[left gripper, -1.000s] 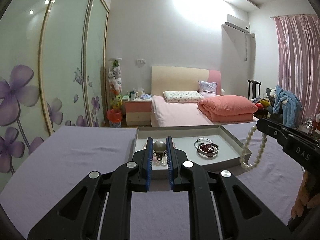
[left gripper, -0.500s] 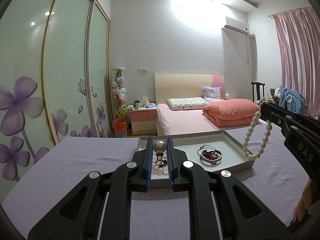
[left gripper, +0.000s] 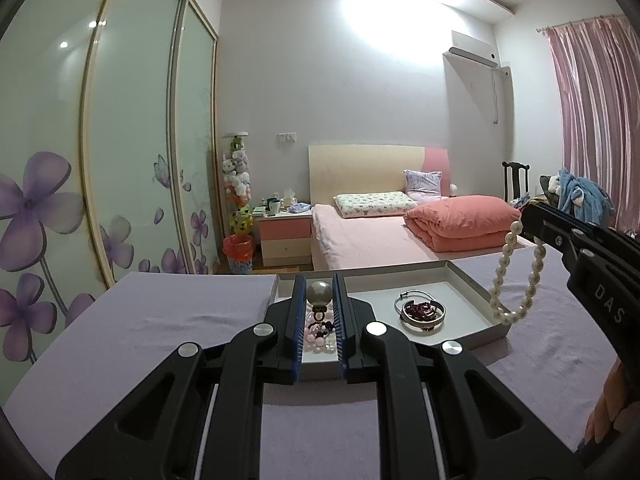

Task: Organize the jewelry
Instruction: 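Carry the earring and pearl bracelet over the tray and open both tools to drop them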

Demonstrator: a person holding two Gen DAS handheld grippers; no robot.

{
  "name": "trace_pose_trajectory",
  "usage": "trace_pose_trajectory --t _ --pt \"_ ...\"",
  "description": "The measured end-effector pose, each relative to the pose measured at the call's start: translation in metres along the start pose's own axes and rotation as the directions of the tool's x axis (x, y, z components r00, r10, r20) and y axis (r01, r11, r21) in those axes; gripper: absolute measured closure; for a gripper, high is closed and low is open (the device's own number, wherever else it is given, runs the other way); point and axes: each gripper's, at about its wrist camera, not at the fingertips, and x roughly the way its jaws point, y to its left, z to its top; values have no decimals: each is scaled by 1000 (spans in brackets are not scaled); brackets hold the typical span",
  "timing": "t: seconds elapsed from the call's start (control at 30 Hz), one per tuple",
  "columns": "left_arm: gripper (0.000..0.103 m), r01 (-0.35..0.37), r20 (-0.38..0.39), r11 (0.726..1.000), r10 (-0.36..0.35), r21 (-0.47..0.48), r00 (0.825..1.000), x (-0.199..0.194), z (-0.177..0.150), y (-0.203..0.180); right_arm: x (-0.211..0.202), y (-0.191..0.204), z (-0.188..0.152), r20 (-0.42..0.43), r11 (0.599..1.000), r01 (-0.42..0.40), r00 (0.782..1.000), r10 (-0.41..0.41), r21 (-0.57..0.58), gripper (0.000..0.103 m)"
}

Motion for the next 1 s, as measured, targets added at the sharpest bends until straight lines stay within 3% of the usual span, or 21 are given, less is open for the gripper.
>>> trace_pose_trajectory --t 0.3,0.63,1.0 --pt "89 54 -16 998 -54 -10 998 38 13 0 41 -15 11 -36 999 -12 999 13 49 93" --pt "89 107 -155 992 -116 -68 981 107 4 0 117 -26 1 -164 994 -39 985 55 100 93" --pt "89 117 -251 991 -130 -69 959 145 -8 -9 178 -35 -19 -286 984 -45 954 94 173 92"
